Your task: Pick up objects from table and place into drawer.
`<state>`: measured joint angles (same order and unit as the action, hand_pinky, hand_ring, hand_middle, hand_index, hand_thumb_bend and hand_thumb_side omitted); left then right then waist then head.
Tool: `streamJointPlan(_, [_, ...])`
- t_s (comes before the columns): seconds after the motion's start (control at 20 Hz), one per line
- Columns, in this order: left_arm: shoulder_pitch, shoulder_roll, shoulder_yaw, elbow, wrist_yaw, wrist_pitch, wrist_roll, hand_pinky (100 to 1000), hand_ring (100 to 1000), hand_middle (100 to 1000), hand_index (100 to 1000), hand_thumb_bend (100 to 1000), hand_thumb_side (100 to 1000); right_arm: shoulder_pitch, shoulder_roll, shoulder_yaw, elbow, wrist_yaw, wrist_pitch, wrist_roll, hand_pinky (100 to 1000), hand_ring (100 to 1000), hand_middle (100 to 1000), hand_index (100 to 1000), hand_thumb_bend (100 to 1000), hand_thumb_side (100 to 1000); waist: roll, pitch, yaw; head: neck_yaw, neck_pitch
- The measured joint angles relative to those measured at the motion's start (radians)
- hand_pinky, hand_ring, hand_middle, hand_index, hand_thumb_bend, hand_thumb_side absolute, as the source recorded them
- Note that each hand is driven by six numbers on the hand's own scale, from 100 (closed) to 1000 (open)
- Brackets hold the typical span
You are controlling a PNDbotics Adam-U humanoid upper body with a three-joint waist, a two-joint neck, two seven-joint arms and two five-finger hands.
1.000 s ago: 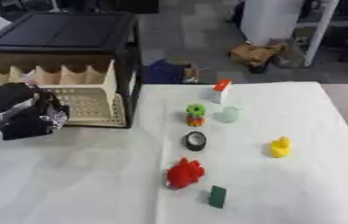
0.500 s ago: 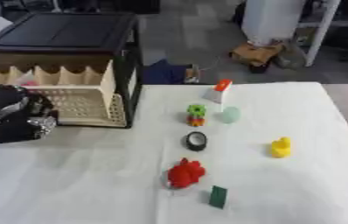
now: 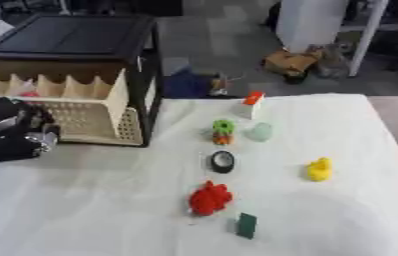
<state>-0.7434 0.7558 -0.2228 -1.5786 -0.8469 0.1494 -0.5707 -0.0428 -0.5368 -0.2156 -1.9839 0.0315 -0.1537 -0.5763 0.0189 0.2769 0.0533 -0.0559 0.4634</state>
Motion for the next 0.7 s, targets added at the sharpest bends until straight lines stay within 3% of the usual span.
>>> streamJointPlan(0.7, [-0.026, -0.015, 0.004, 0.029, 0.031, 0.004, 0.024, 417, 753, 788, 918, 100, 1000, 0.000, 0.006, 0.000, 0.000, 0.000, 0.004, 0.004, 646, 645, 616, 863, 100, 871, -0.001, 0.002, -0.006, 0.002, -0.008])
